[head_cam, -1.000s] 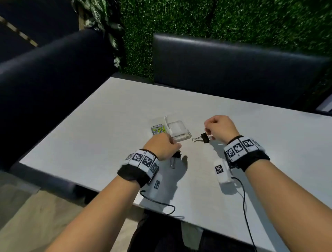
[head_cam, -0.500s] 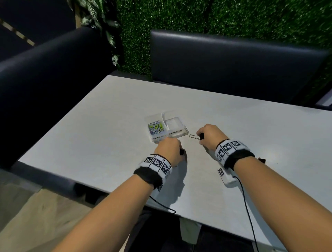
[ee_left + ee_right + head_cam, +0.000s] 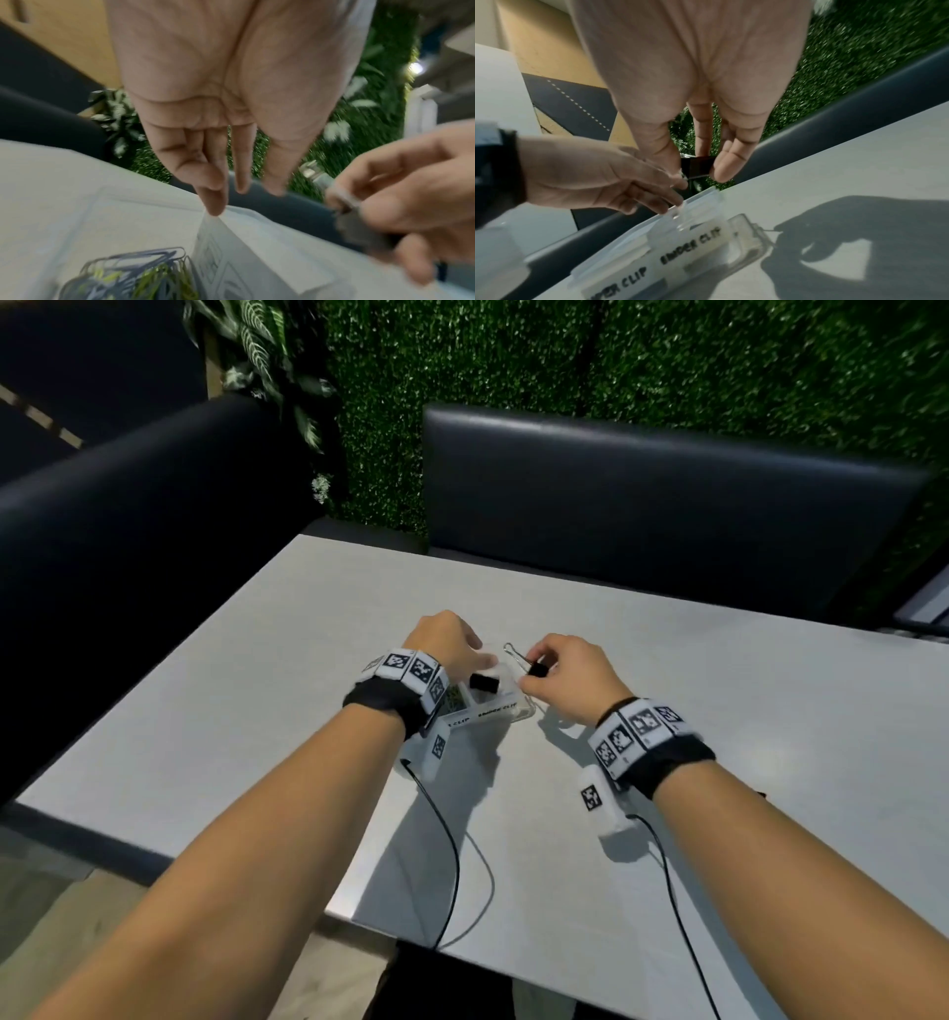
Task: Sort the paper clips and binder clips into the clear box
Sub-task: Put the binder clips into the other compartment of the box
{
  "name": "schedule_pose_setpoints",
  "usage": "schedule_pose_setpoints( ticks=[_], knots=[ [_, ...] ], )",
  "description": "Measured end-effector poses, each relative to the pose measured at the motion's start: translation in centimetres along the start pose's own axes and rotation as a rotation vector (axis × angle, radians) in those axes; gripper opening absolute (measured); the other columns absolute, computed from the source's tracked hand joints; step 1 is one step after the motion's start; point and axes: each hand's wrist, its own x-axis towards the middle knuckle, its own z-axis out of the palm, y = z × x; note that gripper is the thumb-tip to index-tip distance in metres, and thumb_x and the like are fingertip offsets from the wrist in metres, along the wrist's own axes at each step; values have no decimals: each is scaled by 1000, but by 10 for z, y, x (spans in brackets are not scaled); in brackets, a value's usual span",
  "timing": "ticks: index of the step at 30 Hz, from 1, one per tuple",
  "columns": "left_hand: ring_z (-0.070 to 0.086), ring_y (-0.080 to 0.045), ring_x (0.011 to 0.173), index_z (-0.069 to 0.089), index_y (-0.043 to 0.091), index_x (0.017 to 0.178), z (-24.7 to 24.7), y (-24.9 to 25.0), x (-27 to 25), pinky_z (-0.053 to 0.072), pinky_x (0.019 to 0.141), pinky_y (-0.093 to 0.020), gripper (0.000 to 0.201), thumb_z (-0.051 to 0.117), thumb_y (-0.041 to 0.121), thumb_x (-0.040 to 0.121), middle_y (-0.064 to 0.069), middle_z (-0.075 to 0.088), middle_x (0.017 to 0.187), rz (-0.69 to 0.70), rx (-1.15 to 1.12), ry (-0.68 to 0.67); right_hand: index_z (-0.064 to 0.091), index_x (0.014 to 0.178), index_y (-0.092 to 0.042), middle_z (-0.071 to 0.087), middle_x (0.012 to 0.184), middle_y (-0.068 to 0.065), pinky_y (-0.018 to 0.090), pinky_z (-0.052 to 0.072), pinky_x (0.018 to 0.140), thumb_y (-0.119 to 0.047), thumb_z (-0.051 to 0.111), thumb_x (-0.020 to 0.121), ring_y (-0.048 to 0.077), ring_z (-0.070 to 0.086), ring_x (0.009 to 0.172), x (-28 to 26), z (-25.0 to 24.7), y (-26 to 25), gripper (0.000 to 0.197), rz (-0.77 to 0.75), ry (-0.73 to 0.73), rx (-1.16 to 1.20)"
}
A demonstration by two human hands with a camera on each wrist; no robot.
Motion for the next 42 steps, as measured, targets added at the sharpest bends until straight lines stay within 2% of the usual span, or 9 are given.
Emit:
schedule_pose_setpoints(
  ticks=[4, 7, 11, 17, 24, 31, 36, 39, 42],
  knots=[
    [69, -26, 109, 74, 20, 121, -7, -19, -11, 52, 88, -29, 34, 54, 13, 93, -7, 74, 119, -33, -72, 165, 67, 119, -17, 66, 106, 0, 23, 47, 76, -34, 77, 82, 16, 61, 90, 8, 15, -19, 42, -41, -69, -39],
    [70, -21, 101, 75, 21, 115, -2, -9, -32, 52, 89, -27, 27, 58, 20, 94, -1, 77, 107, 87, -79, 157, 67, 117, -18, 65, 109, 1, 25, 46, 80, -32, 69, 88, 15, 58, 91, -3, 13, -14, 32, -53, -58, -69],
    [70, -16, 95, 75, 27, 111, 32, 36, -55, 55, 90, -31, 26, 61, 25, 90, 8, 74, 96, 275, -36, -2, 71, 107, -20, 71, 97, 0, 31, 54, 77, -26, 63, 89, 19, 66, 84, -40, -14, 19, 21, 33, -12, -61],
    [64, -23, 112, 70, 26, 123, 111, 112, -72, 49, 90, -31, 33, 62, 29, 92, -3, 67, 123, 537, 163, -282, 72, 95, -20, 73, 98, 4, 34, 55, 81, -22, 64, 84, 22, 66, 88, -96, -81, 107, 14, 322, 91, -215],
    [47, -33, 129, 57, 32, 140, 170, 137, -79, 48, 104, -47, 67, 76, 51, 79, -10, 54, 137, 570, 353, -345, 67, 111, -19, 64, 116, 4, 31, 49, 86, -27, 84, 73, 24, 61, 108, -113, -90, 149, 42, 450, -163, -434],
    [60, -28, 114, 75, 27, 119, 171, 116, -74, 51, 90, -34, 30, 71, 28, 89, -7, 67, 118, 596, 230, -231, 67, 104, -13, 52, 122, 11, 29, 49, 74, -8, 76, 77, 22, 58, 80, -107, -98, 150, 29, 462, 11, -325],
    [67, -25, 104, 79, 24, 108, 163, 108, -77, 54, 84, -31, 23, 67, 25, 89, -4, 74, 110, 549, 146, -225, 55, 65, -12, 57, 109, 19, 28, 42, 72, -4, 52, 88, 26, 54, 80, -138, -113, 156, 25, 445, 198, -239],
    [68, -24, 102, 79, 21, 106, 159, 104, -77, 56, 82, -31, 22, 67, 24, 88, -4, 75, 108, 510, 110, -221, 58, 72, -6, 65, 83, 12, 32, 43, 63, -41, 52, 87, 30, 62, 79, -162, -107, 152, 39, 546, 108, -152],
    [69, -26, 101, 79, 20, 107, 154, 102, -80, 56, 82, -32, 24, 68, 26, 87, -5, 76, 107, 492, 107, -221, 52, 99, -13, 66, 90, 3, 34, 47, 63, -90, 43, 69, 22, 64, 79, -175, -90, 147, 83, 643, -99, -454]
  ],
)
